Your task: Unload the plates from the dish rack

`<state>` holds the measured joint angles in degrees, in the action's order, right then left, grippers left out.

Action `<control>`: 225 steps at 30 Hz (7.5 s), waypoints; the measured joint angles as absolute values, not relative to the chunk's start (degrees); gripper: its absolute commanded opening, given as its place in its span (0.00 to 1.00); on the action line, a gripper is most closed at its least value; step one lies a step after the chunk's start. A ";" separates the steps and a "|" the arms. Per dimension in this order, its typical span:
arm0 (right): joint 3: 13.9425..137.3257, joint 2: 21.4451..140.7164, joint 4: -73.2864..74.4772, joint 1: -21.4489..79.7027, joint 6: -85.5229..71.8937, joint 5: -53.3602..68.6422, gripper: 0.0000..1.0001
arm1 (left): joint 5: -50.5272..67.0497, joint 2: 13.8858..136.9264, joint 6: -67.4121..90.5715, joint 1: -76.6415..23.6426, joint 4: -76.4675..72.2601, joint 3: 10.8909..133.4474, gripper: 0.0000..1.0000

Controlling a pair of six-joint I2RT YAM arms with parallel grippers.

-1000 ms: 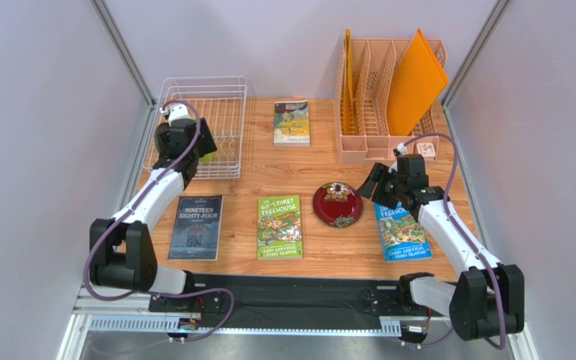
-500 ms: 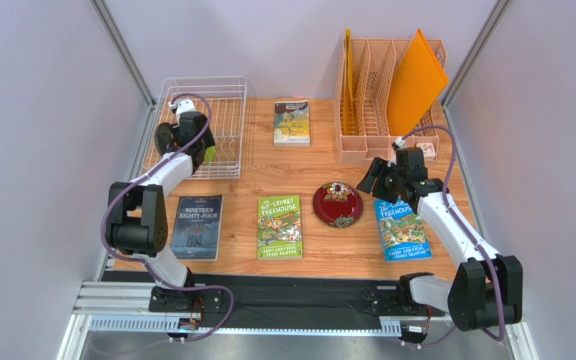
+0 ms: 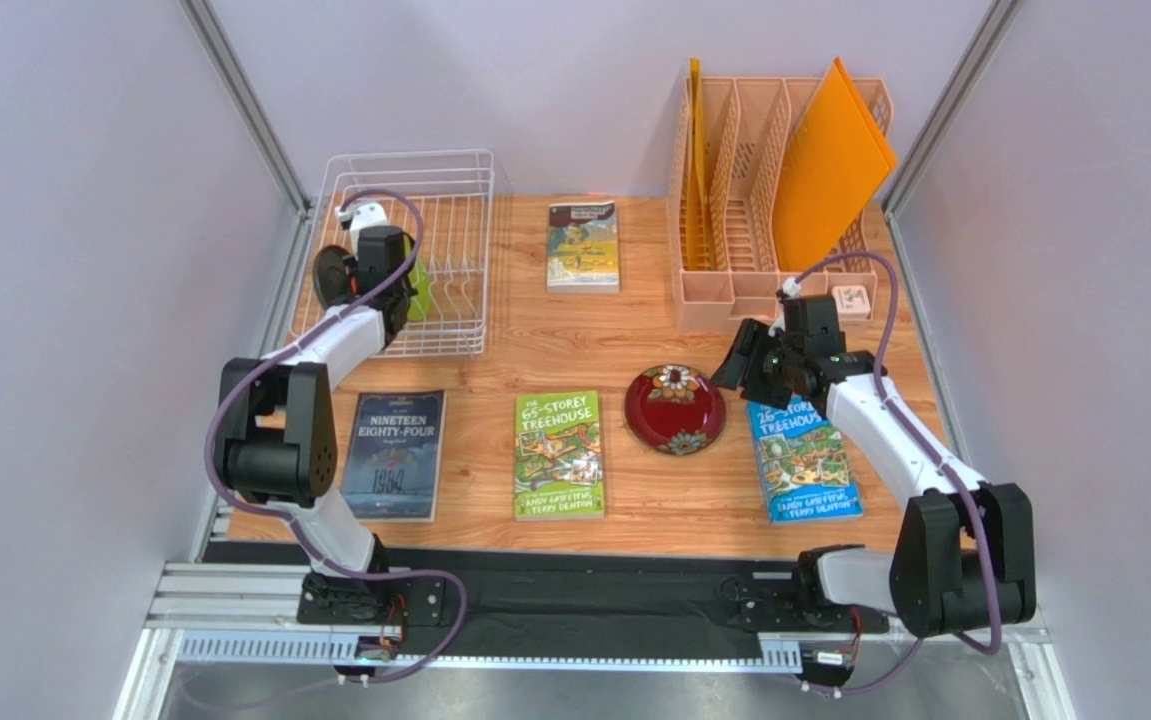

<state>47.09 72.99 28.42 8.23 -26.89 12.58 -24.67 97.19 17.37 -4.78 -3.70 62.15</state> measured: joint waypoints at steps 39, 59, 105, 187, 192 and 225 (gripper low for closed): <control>47.09 66.65 21.41 16.80 -27.75 20.73 0.62 | -3.14 61.12 29.21 -15.42 8.49 49.58 0.00; 47.24 71.11 10.57 25.23 -32.12 23.81 0.62 | 15.07 62.61 43.59 -15.68 -2.92 41.43 0.00; 41.41 66.65 12.16 12.12 -31.20 19.84 0.00 | -5.80 56.31 30.61 -26.17 3.46 40.95 1.00; 37.56 76.20 22.44 8.19 -30.61 21.08 0.72 | -15.05 61.89 16.58 -16.16 9.43 46.24 1.00; 40.27 75.85 26.79 8.60 -29.08 16.67 0.73 | -14.81 62.54 16.60 -13.80 9.58 46.70 1.00; 47.24 71.94 26.28 10.48 -26.61 9.56 0.72 | -8.14 82.74 17.89 9.50 3.25 56.84 0.82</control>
